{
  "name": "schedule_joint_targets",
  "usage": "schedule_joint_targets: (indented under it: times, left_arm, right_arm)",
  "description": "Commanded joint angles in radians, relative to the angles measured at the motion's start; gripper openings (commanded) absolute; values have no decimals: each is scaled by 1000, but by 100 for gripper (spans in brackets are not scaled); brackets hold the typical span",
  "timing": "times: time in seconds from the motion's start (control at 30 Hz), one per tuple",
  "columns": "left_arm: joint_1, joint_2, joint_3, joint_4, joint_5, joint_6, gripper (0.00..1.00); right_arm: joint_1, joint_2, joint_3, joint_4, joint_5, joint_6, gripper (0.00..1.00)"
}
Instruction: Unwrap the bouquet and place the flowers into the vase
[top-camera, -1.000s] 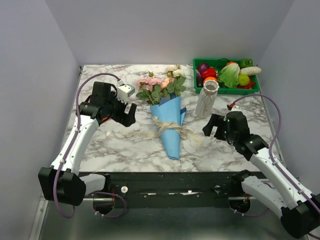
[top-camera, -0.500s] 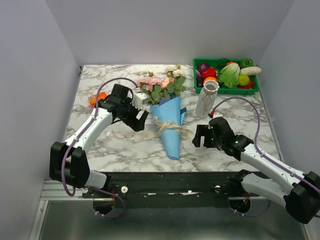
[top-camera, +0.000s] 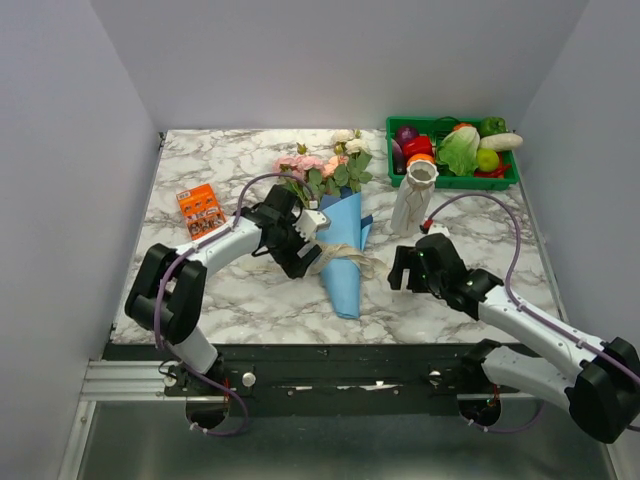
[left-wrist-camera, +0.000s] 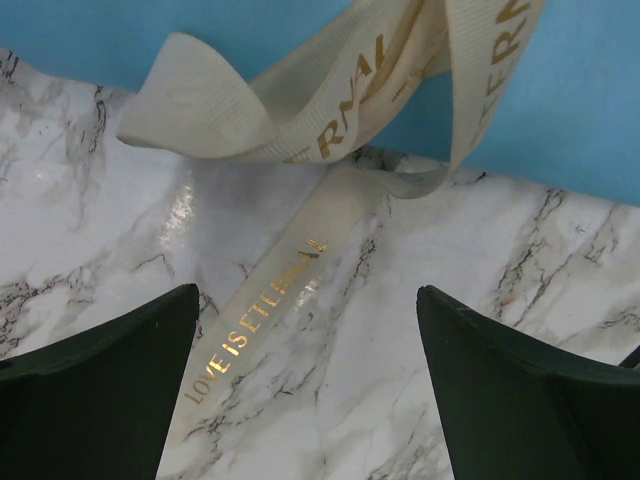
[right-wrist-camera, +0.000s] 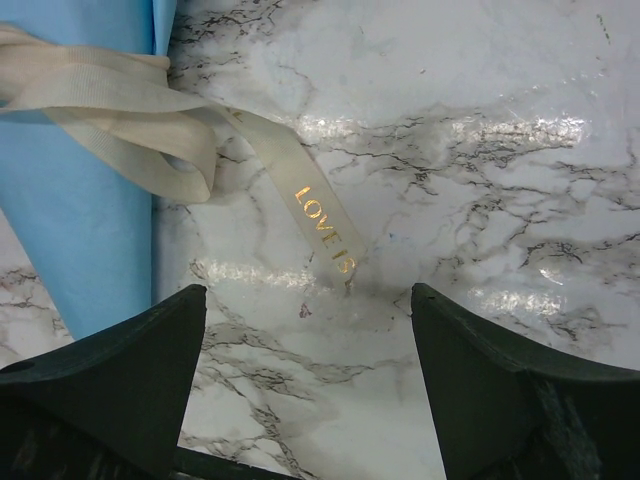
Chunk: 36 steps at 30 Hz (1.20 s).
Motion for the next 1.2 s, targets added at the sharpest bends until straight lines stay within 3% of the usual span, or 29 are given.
schedule_joint_targets:
  times: [0.0,0.53,0.6,0.63,0.73,0.9,1.0,1.03,1.17]
  left_arm:
    - [-13,36,-9,91,-36,37,99]
    - [-90,138,-5,180,57,54,97]
    - [-99,165,12,156,51,66,86]
    - [-99,167,15,150,51,71,70]
    - [-99,170,0,148,27,75,44]
    - [-99,179,-15,122,-5,74,32]
    - [-99,182,-22,125,-24,59,14]
    - [-99,177,-18,119,-27,52,0]
    - [-96,115,-12,101,-25,26,0]
  right_arm:
    - [7,-38,-8,-12,49,28,89]
    - [7,-9,-20,-17,69,71,89]
    - [7,-1,-18,-12,69,73,89]
    - [7,4,-18,-8,68,77,89]
    - [8,22,-9,0,69,84,88]
    - [8,62,8,23,68,81,88]
    - [7,108,22,48,65,73,88]
    - [7,122,23,64,65,73,88]
    - [7,215,46,124,62,45,88]
